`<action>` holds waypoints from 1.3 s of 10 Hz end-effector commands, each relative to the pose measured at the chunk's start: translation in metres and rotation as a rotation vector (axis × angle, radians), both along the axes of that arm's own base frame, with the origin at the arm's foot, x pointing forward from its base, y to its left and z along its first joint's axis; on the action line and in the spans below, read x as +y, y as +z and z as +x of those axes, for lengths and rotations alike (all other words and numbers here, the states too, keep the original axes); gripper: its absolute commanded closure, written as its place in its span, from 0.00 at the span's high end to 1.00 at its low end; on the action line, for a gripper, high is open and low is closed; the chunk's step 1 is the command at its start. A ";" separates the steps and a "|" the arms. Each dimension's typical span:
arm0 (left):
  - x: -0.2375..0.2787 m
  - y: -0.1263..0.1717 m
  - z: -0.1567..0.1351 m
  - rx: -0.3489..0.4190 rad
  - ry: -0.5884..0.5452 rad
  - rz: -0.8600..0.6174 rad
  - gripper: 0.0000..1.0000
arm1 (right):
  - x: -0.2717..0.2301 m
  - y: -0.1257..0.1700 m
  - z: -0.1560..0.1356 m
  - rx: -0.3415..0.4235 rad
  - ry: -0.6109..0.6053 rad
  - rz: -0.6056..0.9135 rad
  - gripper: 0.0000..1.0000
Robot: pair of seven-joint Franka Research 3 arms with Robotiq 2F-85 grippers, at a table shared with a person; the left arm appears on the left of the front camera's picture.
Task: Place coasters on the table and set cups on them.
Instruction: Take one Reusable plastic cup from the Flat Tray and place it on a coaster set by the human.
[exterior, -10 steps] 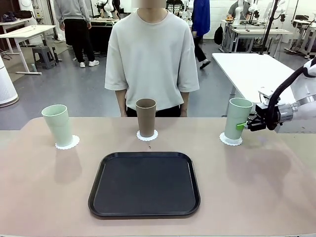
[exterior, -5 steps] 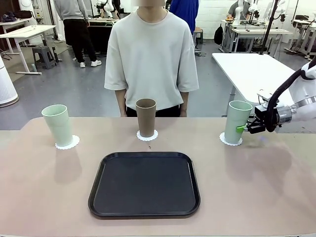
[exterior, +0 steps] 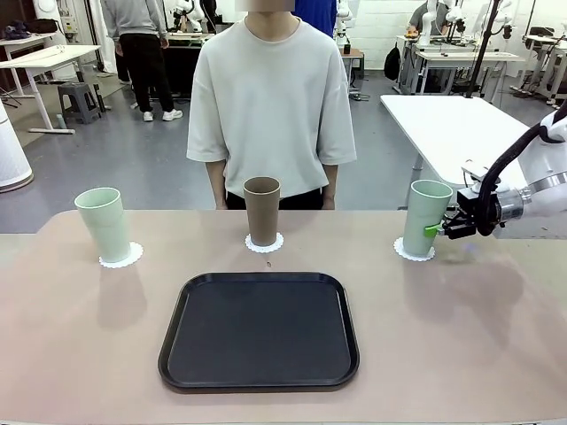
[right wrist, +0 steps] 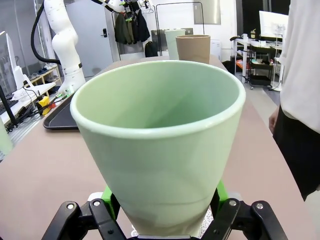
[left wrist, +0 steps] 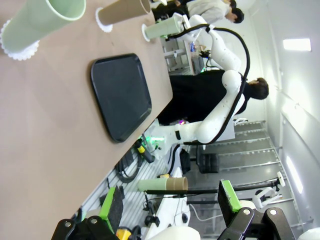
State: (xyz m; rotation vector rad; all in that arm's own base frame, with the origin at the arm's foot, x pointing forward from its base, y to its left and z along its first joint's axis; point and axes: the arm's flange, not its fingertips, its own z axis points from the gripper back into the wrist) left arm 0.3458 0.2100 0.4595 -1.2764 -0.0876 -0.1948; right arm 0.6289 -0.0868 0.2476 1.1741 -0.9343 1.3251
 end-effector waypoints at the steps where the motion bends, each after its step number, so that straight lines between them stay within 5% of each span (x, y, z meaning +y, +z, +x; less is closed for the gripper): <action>1: -0.003 0.003 -0.001 0.009 0.025 -0.002 1.00 | 0.000 0.000 0.006 -0.002 0.015 0.000 0.83; 12: -0.003 0.003 -0.001 0.009 0.025 -0.002 1.00 | 0.000 -0.010 0.005 0.025 0.028 -0.019 0.83; 13: -0.003 0.003 -0.001 0.009 0.025 -0.002 1.00 | 0.000 -0.011 0.005 0.028 0.034 -0.018 1.00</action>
